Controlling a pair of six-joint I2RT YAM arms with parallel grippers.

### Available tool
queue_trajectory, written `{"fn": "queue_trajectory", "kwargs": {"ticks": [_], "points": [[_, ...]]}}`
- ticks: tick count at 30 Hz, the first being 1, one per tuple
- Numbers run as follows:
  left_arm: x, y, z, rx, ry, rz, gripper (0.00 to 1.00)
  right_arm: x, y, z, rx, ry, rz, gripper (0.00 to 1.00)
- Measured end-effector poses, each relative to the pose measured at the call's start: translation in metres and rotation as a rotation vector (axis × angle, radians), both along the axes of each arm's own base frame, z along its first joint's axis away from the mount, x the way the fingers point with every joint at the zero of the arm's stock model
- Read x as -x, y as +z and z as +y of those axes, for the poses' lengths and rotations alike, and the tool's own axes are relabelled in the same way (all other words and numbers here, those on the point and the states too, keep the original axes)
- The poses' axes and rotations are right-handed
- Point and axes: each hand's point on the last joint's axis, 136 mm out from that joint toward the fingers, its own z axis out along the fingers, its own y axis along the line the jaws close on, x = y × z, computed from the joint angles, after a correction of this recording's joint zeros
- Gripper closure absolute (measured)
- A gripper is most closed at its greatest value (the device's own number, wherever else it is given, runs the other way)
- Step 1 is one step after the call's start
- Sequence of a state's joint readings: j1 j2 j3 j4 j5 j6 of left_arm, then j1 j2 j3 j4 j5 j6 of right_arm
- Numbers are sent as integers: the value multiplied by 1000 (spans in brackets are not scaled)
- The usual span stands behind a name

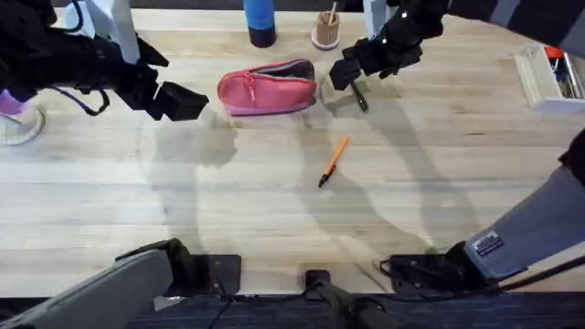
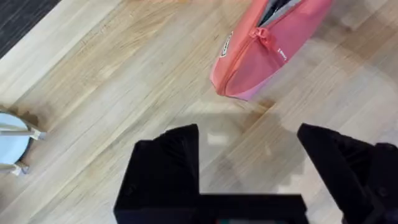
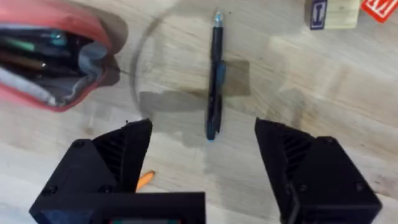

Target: Unzip the bag, pick up the pens from the table one at a time and place them inside, then zip the bag closed.

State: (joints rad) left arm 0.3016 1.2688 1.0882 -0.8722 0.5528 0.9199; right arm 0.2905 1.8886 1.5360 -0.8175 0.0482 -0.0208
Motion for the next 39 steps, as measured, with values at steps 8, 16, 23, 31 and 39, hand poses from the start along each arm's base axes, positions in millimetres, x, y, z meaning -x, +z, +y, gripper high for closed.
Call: {"fn": "queue_trajectory", "kwargs": {"ticks": [8,16,23,31,39], "points": [[0,0,0,0,0,0,7,-5,-39,-1,18,-59,63,5],[0,0,0,0,0,0,7,-15,-62,3,12,-82,67,5],[0,0,0,0,0,0,7,-19,-62,3,8,-93,52,290],[0,0,0,0,0,0,7,-21,-62,1,18,-99,43,893],[0,0,0,0,0,0,7,-23,-59,-4,65,-100,27,964]]}}
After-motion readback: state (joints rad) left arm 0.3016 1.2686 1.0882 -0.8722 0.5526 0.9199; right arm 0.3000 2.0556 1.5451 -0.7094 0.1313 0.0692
